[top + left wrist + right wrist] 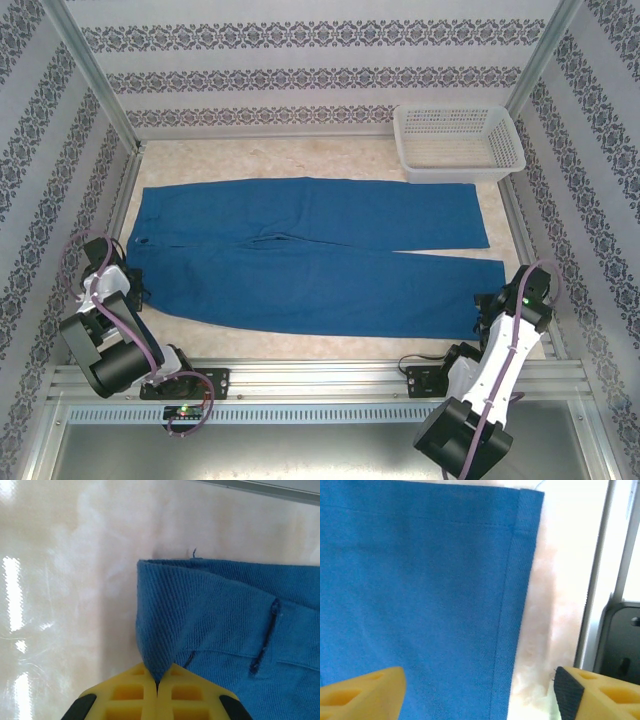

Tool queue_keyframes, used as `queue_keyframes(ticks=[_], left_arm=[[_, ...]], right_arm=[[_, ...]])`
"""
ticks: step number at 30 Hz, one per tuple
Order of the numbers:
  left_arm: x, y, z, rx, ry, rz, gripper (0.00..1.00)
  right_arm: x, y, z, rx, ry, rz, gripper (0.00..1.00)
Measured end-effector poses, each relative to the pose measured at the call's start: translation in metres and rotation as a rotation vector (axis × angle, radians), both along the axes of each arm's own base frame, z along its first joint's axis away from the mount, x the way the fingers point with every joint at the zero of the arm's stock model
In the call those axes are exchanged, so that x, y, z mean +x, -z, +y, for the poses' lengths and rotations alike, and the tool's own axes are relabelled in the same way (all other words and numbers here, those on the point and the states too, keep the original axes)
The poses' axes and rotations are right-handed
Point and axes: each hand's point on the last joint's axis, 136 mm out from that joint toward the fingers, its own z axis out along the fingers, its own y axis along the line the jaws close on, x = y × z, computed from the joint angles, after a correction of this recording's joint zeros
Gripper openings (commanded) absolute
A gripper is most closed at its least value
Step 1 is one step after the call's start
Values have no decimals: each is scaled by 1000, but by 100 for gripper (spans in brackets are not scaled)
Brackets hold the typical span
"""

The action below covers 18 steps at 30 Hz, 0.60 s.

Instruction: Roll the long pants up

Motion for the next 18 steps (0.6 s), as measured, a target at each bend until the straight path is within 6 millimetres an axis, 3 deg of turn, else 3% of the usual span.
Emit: queue_keyframes(ticks=[7, 16, 18], left_arm=[[12, -5, 2, -17, 11, -30, 0], [22, -10, 5, -28, 17, -51, 0], [23, -11, 5, -26, 17, -53, 0]], right_arm=[[-1, 8, 0, 29, 41, 24, 70], [-5, 57, 6, 153, 119, 146, 70], [-2, 60, 4, 152, 120, 149, 62]])
